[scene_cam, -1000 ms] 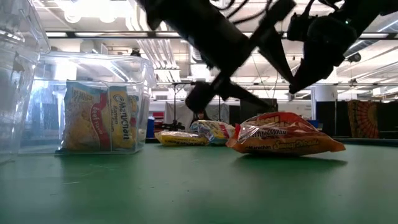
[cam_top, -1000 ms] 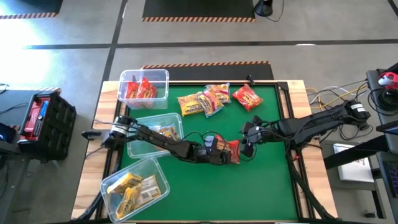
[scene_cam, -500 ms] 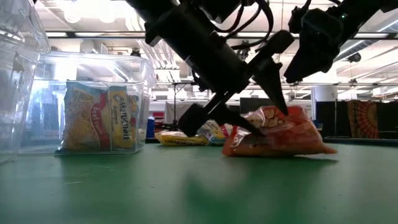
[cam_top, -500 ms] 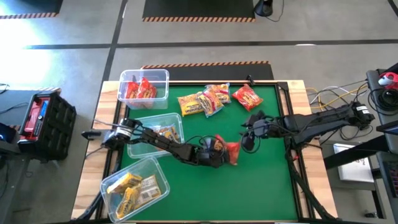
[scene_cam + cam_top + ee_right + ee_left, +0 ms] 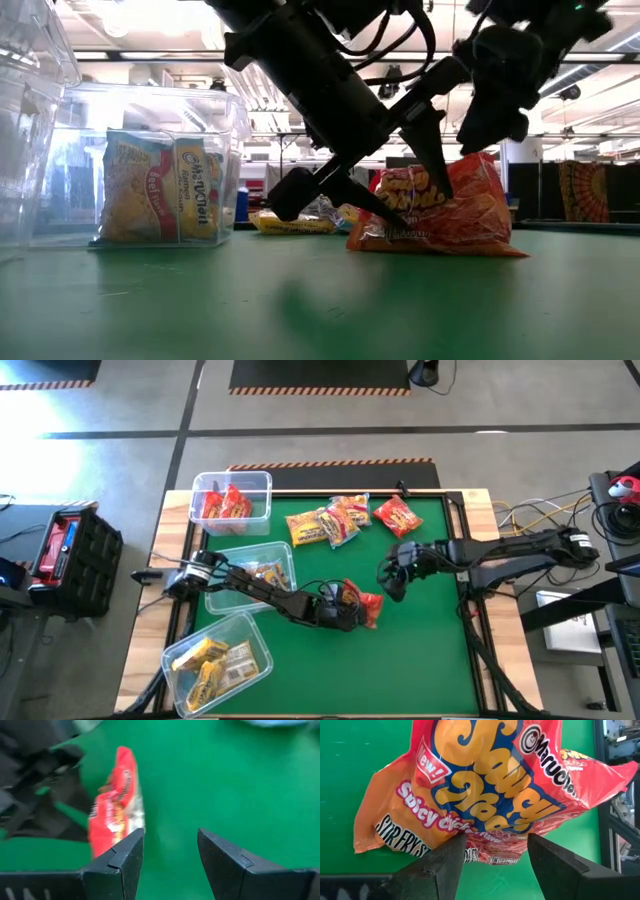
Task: Sort Maruchan noodles
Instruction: Put the bottom orange noodle pack into the top transparent bin
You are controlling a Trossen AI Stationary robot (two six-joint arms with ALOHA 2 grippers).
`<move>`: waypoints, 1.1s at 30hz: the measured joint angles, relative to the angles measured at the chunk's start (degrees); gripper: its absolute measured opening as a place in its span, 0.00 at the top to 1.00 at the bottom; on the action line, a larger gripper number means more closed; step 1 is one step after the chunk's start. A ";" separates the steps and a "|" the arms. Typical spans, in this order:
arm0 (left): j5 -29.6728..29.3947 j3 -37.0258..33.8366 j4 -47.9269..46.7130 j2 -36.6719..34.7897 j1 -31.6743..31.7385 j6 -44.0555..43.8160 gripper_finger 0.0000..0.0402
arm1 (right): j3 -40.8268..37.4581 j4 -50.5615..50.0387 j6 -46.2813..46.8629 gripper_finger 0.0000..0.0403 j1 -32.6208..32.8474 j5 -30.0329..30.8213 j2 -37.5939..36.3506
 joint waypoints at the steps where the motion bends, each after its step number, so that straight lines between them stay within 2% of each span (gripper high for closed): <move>1: 0.22 0.00 -0.46 -0.01 0.00 0.00 0.49 | 0.00 0.88 -0.35 0.56 -1.23 -2.94 0.73; 8: 0.89 -0.02 -2.05 -0.01 0.00 0.22 0.49 | 0.00 7.91 -1.17 0.56 -6.52 -24.65 6.54; 11: 0.92 -0.02 -2.67 -0.01 0.07 0.26 0.49 | 0.00 9.74 -0.27 0.56 -6.76 -29.68 8.91; 21: 0.96 -0.07 -3.08 0.03 0.04 1.22 0.49 | 0.00 10.35 -2.10 0.56 -6.74 -30.45 15.93; 33: 0.98 -0.13 -3.43 0.03 0.11 1.33 0.49 | 1.16 12.75 -2.43 0.56 -6.72 -31.84 18.10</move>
